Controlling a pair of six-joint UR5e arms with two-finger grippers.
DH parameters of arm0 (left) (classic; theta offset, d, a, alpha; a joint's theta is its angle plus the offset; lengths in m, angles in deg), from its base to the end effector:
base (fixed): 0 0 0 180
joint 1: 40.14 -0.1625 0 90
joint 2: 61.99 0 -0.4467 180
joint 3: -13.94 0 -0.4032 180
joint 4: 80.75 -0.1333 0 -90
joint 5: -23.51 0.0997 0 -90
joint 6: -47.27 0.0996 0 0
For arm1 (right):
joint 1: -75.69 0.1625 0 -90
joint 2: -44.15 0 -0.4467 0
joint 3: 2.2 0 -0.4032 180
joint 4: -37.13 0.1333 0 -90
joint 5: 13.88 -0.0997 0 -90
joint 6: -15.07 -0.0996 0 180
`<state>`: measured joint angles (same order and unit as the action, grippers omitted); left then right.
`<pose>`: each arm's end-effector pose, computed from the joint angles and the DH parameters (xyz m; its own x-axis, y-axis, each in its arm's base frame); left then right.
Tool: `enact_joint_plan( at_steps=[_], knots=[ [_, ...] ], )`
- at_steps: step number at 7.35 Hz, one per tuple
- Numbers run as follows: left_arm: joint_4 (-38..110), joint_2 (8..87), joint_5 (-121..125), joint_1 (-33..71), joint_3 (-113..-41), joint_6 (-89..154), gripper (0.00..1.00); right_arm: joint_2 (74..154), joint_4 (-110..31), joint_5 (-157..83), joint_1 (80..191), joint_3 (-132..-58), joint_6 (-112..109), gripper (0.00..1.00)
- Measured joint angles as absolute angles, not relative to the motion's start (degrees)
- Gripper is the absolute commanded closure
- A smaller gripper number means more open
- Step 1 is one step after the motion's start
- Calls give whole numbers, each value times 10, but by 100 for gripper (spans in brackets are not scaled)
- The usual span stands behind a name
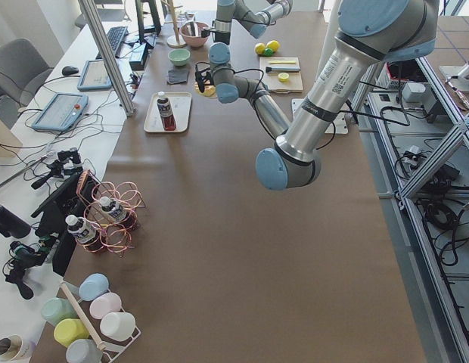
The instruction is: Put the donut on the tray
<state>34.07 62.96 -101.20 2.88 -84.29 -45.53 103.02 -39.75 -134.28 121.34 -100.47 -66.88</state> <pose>0.4326 -0.5084 0.1910 0.2650 -0.3022 -0.9157 0.1880 0.9476 -0.2583 -0.4100 -0.5380 0.2621 0.4682 0.3062 0.8289 -0.2732 0.9422 -0.1938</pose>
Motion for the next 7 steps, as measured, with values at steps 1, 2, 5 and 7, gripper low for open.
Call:
enact_joint_plan(
  at_steps=[1, 2, 5, 7],
  knots=[
    [341, 625, -1012, 32, -845, -455, 3, 1027, -368, -1343, 1225, -961, -687, 100],
    [341, 619, -1013, 33, -848, -455, 3, 1016, -320, -1343, 1235, -901, -704, 100],
    [341, 606, -1014, 35, -856, -455, 3, 928, -259, -1323, 1245, -758, -821, 100],
    [341, 597, -1015, 40, -859, -453, 3, 885, -209, -1258, 1230, -685, -922, 100]
  ],
)
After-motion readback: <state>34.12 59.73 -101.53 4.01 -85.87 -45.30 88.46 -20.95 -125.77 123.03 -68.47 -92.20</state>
